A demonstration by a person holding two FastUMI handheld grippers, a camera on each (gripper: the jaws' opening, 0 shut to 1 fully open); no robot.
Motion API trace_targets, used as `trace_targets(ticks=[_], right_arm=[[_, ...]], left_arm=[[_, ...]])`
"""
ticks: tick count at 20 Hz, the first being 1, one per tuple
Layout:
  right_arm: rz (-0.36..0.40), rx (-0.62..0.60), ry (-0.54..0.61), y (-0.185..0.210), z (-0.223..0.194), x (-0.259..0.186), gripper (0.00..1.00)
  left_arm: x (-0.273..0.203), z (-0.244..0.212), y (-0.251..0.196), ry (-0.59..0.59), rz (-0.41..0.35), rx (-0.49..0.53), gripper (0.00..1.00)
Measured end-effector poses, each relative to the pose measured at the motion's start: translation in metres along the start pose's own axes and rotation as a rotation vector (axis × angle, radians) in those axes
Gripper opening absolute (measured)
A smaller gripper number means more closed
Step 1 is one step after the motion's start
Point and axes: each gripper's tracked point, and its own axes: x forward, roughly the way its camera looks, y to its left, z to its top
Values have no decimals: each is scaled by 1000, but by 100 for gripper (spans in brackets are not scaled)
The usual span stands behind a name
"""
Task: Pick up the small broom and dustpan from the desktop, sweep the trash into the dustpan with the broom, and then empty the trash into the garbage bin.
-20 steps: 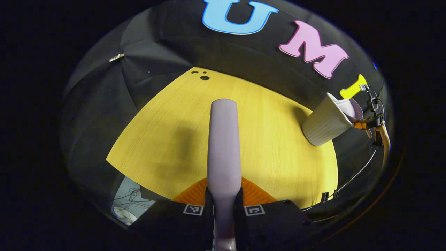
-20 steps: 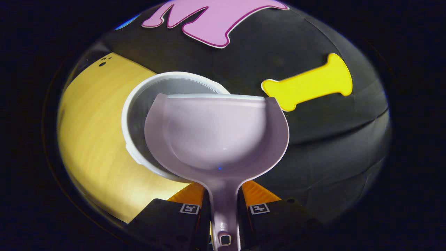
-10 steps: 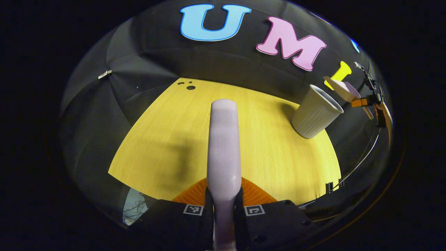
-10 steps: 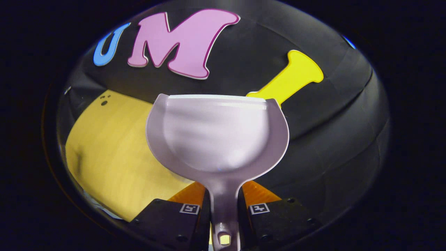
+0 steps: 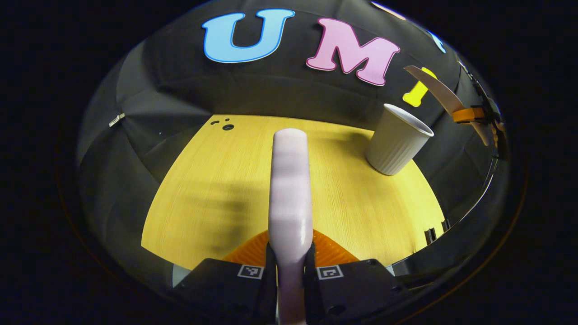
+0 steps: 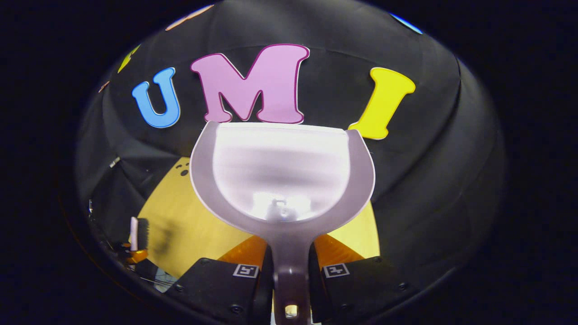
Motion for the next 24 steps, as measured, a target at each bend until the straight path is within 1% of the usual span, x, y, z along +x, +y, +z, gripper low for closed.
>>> trace_targets(ticks=[2, 3, 4, 6, 7, 8, 12, 13, 14, 15, 16, 17, 20, 22, 24], right_arm=[[38, 31, 20, 5, -13, 6, 37], [51, 53, 29, 10, -24, 15, 41], [64, 76, 32, 13, -32, 22, 37], [91, 109, 58, 31, -62, 21, 37], [96, 114, 77, 40, -79, 13, 41], [91, 116, 96, 43, -94, 11, 37], [77, 161, 188, 47, -151, 19, 37], [74, 166, 213, 50, -166, 23, 33], [75, 160, 244, 53, -182, 27, 37], [77, 152, 271, 57, -197, 29, 33], [79, 146, 290, 61, -210, 35, 33], [84, 141, 302, 66, -221, 43, 37], [102, 122, 379, 80, -259, 66, 37], [111, 103, 413, 89, -279, 86, 37], [106, 85, 459, 92, -295, 103, 37]], left_arm=[[6, -2, -1, 7, -15, 15, 27], [10, -2, -1, 9, -17, 22, 27], [13, -4, 0, 15, -16, 23, 29], [22, -9, -3, 30, -25, 11, 30], [28, -11, -5, 36, -34, 6, 29], [33, -13, -7, 44, -42, 5, 29], [53, -28, -10, 92, -51, 20, 28], [58, -33, -10, 106, -52, 23, 29], [63, -36, -10, 118, -51, 21, 29], [68, -40, -10, 130, -52, 18, 29], [73, -43, -10, 139, -53, 21, 29], [78, -48, -9, 151, -48, 33, 31], [100, -56, -8, 204, -28, 42, 29], [113, -60, -9, 240, -29, 36, 29], [125, -65, -5, 268, -11, 53, 30]])
